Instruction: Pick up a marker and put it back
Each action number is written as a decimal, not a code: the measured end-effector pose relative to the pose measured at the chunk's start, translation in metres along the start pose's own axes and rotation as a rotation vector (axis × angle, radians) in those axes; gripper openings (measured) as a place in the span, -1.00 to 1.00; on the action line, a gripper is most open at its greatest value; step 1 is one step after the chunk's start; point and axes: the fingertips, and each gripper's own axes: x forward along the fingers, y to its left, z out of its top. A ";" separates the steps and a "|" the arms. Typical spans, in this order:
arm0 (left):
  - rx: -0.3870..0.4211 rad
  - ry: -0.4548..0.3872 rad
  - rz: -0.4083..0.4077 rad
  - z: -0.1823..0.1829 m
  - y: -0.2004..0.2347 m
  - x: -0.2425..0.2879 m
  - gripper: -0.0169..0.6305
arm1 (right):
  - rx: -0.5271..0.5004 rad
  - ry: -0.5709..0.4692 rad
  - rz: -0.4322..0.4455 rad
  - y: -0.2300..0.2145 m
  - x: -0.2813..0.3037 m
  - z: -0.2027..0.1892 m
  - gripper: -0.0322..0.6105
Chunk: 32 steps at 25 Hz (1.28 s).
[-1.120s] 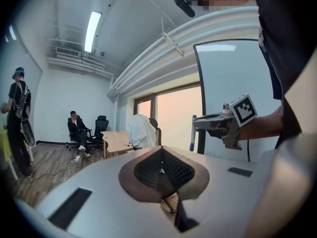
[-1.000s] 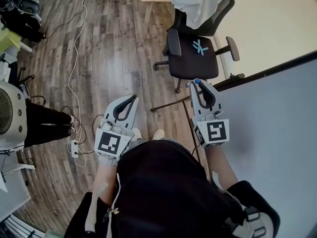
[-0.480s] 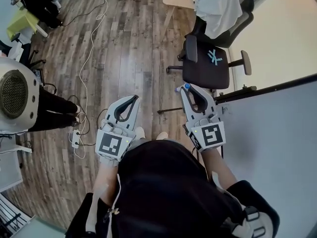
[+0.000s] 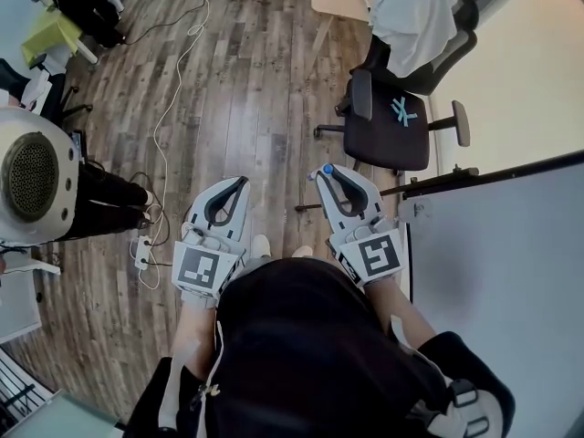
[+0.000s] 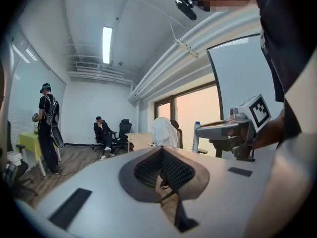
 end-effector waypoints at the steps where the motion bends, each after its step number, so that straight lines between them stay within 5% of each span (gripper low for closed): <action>1: 0.001 0.004 0.004 0.000 0.001 0.001 -0.92 | 0.003 0.001 0.005 0.001 0.000 -0.001 -0.65; 15: 0.006 0.006 -0.039 0.002 -0.009 0.022 -0.92 | 0.012 -0.007 -0.061 -0.027 -0.011 0.001 -0.65; 32: 0.013 0.017 -0.195 0.003 -0.054 0.068 -0.92 | 0.003 0.021 -0.336 -0.112 -0.080 -0.009 -0.65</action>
